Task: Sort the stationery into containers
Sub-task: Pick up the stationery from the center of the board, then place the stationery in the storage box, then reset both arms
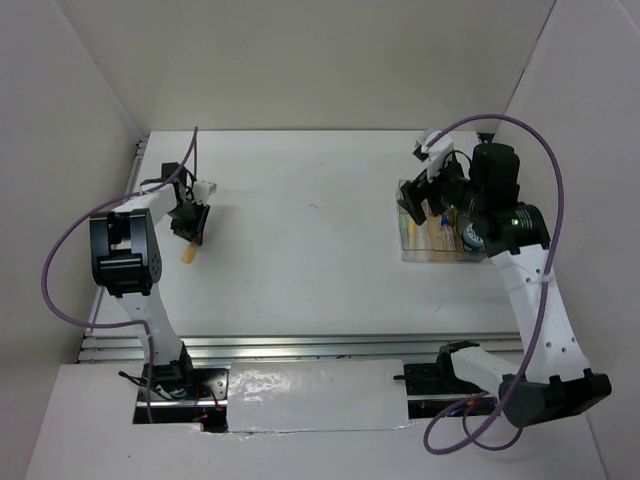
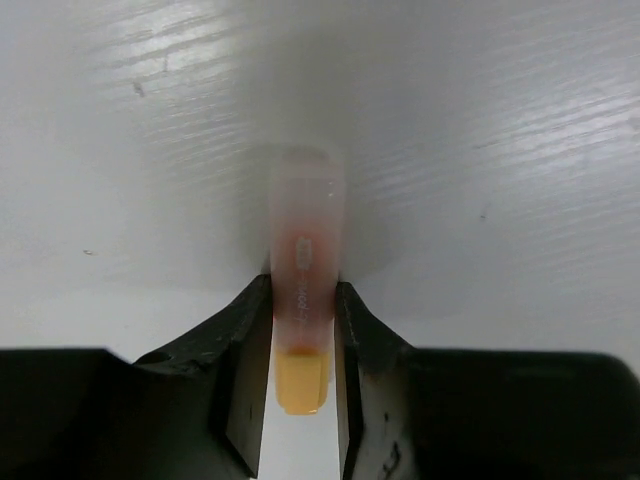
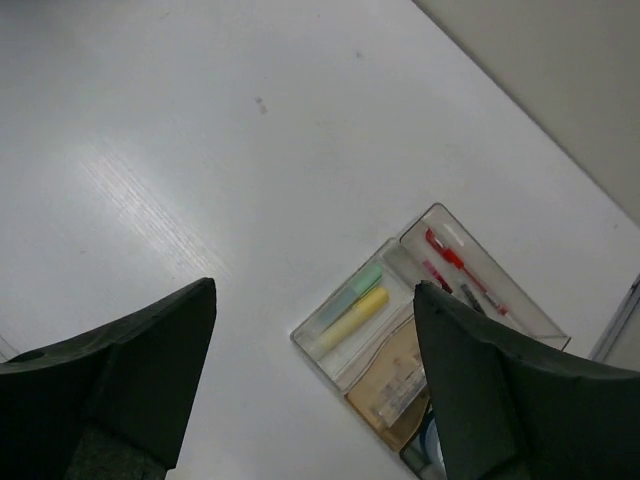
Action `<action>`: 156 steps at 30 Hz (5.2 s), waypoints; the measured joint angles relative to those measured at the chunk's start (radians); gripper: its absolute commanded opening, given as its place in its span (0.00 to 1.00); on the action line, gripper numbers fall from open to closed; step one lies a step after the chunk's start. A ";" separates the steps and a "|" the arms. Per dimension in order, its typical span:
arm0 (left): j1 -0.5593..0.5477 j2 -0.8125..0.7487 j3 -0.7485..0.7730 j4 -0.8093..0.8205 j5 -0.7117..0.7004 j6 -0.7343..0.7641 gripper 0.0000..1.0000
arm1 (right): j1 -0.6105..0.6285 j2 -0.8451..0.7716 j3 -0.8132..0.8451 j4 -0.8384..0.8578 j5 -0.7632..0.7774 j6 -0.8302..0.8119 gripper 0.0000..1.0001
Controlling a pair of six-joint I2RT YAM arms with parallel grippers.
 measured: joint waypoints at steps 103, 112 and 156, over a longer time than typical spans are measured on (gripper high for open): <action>-0.184 -0.601 -0.020 0.074 0.350 -0.519 0.99 | 0.088 0.344 -0.029 0.104 0.124 0.114 0.00; -0.184 -0.626 -0.099 0.111 0.273 -0.522 0.99 | -0.076 0.400 -0.119 0.140 0.188 0.373 0.00; -0.134 -0.580 -0.092 0.074 0.162 -0.482 0.99 | -0.017 0.320 -0.084 0.190 0.383 0.370 1.00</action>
